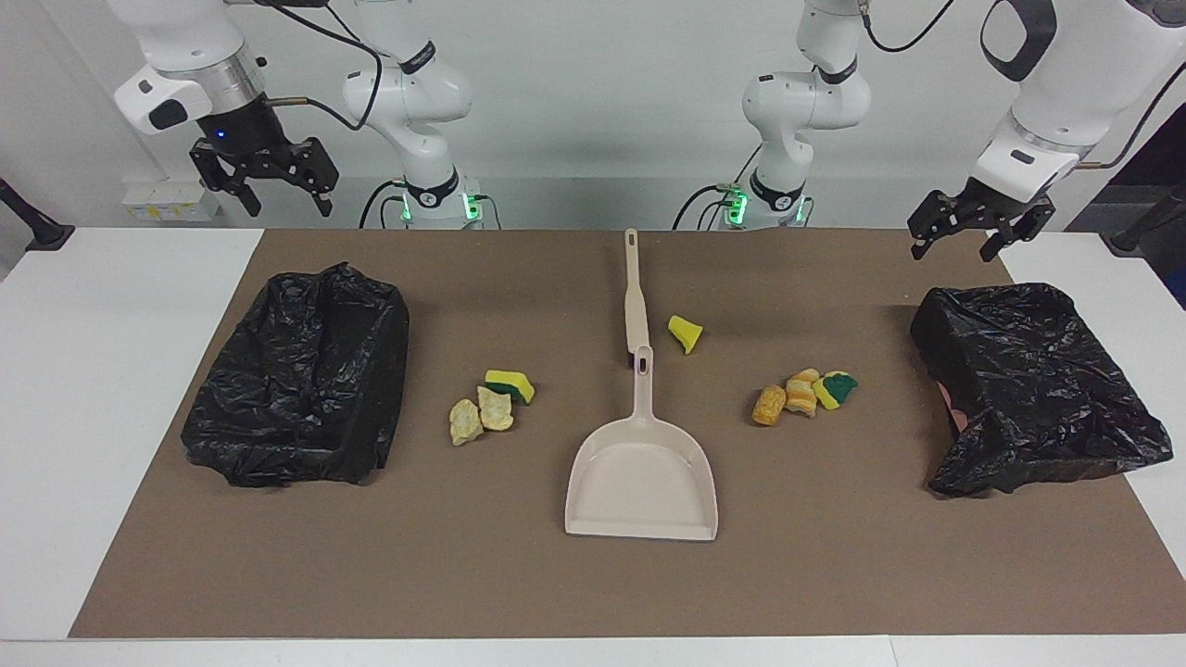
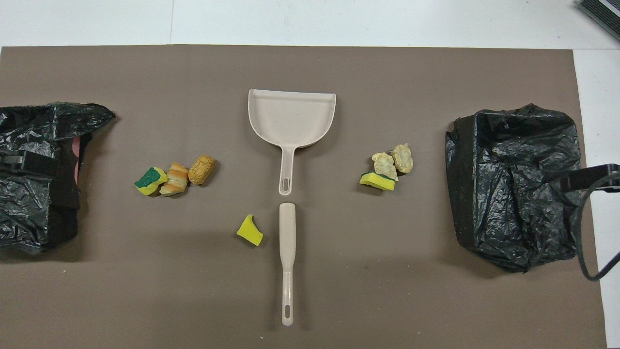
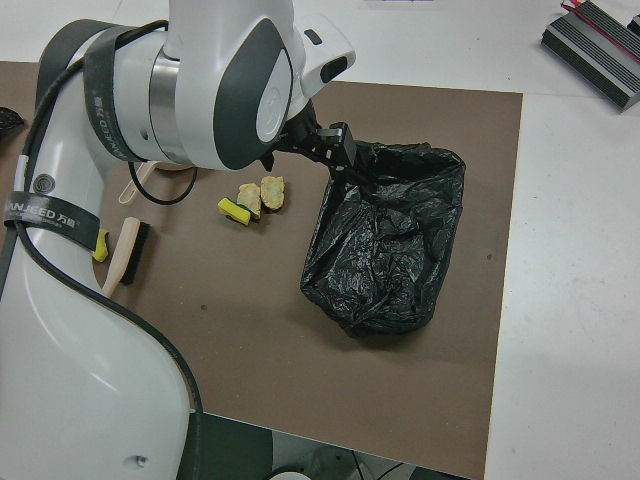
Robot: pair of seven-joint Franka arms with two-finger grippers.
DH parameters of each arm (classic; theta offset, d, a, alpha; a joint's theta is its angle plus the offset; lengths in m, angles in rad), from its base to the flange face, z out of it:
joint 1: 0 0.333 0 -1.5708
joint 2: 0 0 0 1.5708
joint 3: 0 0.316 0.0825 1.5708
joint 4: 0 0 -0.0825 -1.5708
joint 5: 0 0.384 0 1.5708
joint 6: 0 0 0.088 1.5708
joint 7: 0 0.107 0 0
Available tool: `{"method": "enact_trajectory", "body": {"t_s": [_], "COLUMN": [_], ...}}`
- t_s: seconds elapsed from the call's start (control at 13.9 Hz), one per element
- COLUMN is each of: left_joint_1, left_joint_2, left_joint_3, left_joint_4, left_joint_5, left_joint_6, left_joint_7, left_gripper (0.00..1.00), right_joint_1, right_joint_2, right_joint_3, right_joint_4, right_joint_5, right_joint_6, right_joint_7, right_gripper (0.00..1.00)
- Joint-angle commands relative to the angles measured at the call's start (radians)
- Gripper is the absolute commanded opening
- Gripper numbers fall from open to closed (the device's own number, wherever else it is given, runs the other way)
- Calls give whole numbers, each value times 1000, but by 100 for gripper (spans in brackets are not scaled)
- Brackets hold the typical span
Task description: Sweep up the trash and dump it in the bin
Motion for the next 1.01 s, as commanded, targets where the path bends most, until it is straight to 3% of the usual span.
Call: {"method": "enact_trajectory", "body": {"t_s": [0.0,0.94], "left_joint_1": [-3,-9], "left_joint_2": [-15,-10], "left_joint_3": [-7,-14], "left_joint_4": [-15,-10], "left_joint_5": [14,10], "left_joint_6": [6,28], "left_joint_7": [15,9], "left_gripper": [100,100], "right_joint_1": [-7,-10], "right_joint_2": [-13,-21], "right_joint_3": [7,1], "right_joint_4": [-7,-13], "right_joint_5": [-43,-43], "right_joint_6": [-4,-30], "right_joint_7": [-25,-51], "right_gripper": [100,100]}}
